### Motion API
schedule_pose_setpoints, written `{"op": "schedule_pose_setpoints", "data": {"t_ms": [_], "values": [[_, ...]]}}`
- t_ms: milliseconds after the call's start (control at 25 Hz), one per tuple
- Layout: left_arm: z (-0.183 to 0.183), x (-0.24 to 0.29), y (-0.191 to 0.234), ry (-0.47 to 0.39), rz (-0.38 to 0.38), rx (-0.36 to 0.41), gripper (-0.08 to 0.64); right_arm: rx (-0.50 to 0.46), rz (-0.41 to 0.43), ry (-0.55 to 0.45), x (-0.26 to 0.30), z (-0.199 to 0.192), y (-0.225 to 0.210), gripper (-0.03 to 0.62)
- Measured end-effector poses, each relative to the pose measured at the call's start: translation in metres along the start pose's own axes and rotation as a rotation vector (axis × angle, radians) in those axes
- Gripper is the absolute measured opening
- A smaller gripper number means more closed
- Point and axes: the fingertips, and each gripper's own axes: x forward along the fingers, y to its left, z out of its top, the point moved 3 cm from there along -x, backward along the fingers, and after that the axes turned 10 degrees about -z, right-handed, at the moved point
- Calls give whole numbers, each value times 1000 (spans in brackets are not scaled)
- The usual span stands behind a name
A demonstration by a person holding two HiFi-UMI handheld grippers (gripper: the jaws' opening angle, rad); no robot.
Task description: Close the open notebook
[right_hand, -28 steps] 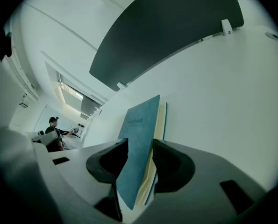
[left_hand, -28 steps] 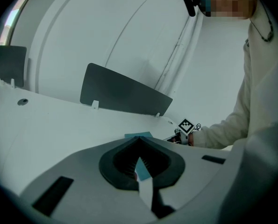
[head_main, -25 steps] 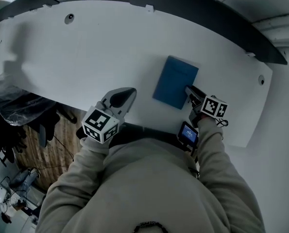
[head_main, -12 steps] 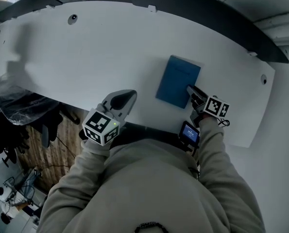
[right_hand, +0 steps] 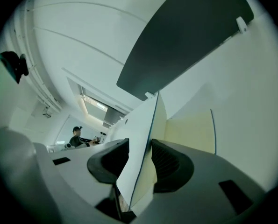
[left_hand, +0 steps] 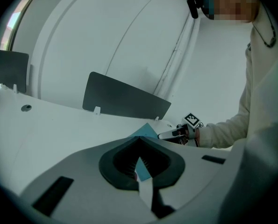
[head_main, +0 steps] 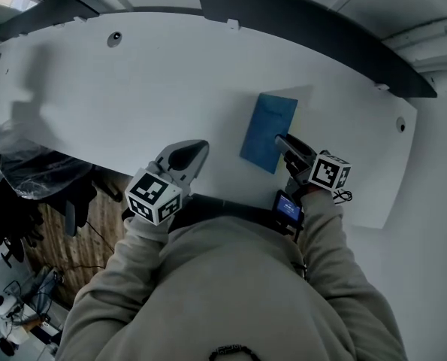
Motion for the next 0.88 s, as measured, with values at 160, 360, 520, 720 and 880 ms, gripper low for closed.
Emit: {"op": "schedule_pose_setpoints", "data": {"t_ms": [160,360,520,720,880], "values": [[3,-3,1,-3,-12,7,-5,-61,9,7,10,-12,29,164],[8,-3,2,-2,-28,17,-5,-53,54,-3,12,-25,53,164],[9,-9,8,5,-30,17,-5,-88,68,24,20,-38,69,164],[12,-13,18,3,-24,15,-5,-130,61,56,35,-47,81,164],[15,-17,23,0,-16,22,-5,-169,43,66,42,-48,82,164]]}}
